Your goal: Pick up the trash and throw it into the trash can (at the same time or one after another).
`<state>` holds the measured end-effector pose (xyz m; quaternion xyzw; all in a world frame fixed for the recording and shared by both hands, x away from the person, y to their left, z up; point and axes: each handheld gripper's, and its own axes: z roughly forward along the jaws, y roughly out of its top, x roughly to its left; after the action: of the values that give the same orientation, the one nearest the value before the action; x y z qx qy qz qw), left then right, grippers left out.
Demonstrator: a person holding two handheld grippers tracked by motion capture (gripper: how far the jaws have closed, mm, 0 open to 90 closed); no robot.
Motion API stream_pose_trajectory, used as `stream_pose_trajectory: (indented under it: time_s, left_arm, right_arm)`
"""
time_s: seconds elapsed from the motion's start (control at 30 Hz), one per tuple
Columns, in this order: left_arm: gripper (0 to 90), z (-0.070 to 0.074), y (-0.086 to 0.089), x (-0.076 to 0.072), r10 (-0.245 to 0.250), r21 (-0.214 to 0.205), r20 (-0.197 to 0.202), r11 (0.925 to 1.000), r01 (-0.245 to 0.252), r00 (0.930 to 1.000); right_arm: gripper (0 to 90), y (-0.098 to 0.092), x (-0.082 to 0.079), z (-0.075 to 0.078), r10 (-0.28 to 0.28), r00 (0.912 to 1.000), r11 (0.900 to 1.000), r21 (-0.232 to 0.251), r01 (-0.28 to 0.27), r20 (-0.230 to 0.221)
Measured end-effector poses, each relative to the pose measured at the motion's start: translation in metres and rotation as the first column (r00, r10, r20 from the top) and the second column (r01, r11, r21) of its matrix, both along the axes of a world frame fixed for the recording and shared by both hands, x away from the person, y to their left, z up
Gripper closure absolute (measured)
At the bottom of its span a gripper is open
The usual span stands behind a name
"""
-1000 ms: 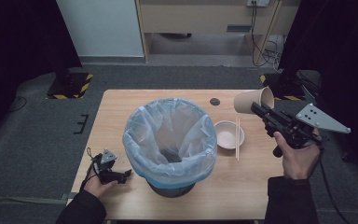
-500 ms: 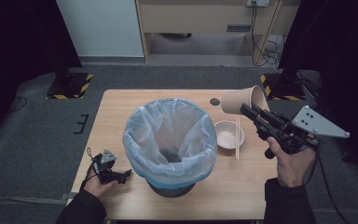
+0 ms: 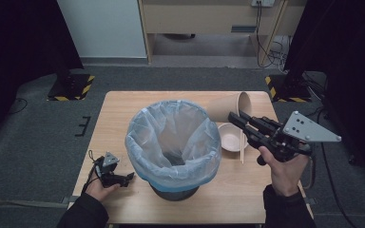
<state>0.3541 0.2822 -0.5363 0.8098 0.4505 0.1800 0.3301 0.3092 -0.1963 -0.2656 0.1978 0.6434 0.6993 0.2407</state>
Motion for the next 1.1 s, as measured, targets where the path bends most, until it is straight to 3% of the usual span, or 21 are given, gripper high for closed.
stream_pose_trajectory:
  time_s: [0.5, 0.87, 1.1]
  left_arm:
    - [0.0, 0.0, 0.0, 0.0, -0.001, 0.0, 0.0, 1.0, 0.001, 1.0]
    - [0.0, 0.0, 0.0, 0.0, -0.002, 0.0, 0.0, 1.0, 0.002, 1.0]
    - [0.0, 0.0, 0.0, 0.0, -0.002, 0.0, 0.0, 1.0, 0.002, 1.0]
  right_arm:
    - [83.4, 0.027, 0.002, -0.01, 0.087, 0.9953, 0.9956, -0.032, -0.088, -0.043]
    - [83.3, 0.049, 0.007, -0.024, 0.131, 0.9866, 0.9862, -0.089, -0.14, -0.098]
    - [82.3, 0.057, 0.009, -0.03, 0.157, 0.981, 0.9808, -0.098, -0.168, -0.114]
